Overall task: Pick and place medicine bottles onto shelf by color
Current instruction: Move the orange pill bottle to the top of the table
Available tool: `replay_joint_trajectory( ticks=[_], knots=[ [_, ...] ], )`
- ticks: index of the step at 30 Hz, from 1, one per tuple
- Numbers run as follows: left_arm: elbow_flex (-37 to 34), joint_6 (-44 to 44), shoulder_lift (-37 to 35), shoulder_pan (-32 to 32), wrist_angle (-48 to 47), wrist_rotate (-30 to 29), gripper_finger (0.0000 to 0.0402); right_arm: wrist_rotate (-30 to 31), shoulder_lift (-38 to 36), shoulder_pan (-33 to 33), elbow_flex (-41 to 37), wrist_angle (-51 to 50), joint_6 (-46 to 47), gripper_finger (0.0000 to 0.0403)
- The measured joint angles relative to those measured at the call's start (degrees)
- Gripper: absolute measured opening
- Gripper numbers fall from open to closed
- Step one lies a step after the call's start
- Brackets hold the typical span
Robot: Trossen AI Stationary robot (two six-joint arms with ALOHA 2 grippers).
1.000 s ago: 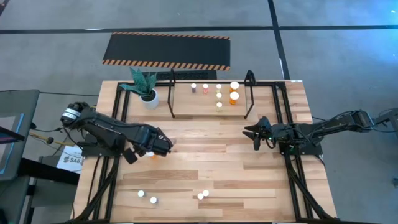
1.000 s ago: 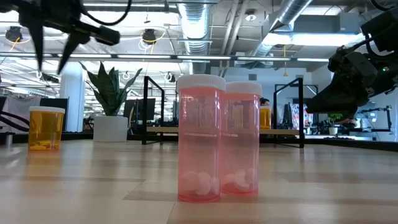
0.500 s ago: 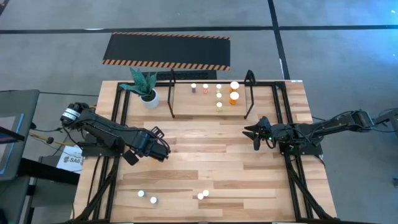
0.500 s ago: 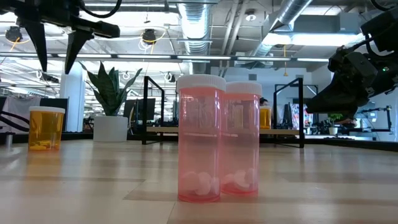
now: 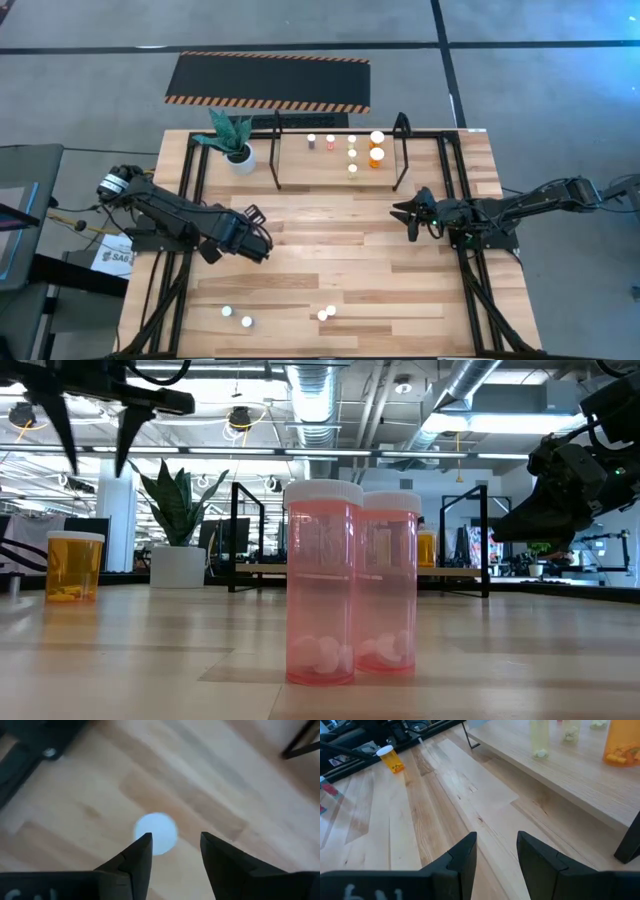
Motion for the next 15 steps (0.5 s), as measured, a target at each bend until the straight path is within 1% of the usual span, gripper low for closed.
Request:
replay_joint_trajectory(
  ticks=[2, 5, 8, 11, 15],
  knots=[
    [0.0, -0.3, 0.0, 0.0, 0.4, -2.0, 0.0143, 0.0, 0.0, 0.0, 0.0, 0.0, 0.0, 0.0162],
    [0.0, -0.6, 0.0, 0.0, 0.8, -2.1, 0.0126, 0.0, 0.0, 0.0, 0.0, -0.1, 0.0, 0.0162],
    [0.0, 2.2, 0.0, 0.0, 0.9, -2.9, 0.0111, 0.0, 0.0, 0.0, 0.0, -0.1, 0.0, 0.0162],
    [0.0, 5.6, 0.0, 0.1, 1.3, -2.0, 0.0100, 0.0, 0.0, 0.0, 0.0, -0.1, 0.0, 0.0162],
    [0.0, 5.6, 0.0, 0.0, 1.4, -1.1, 0.0097, 0.0, 0.0, 0.0, 0.0, -0.1, 0.0, 0.0162]
  ],
)
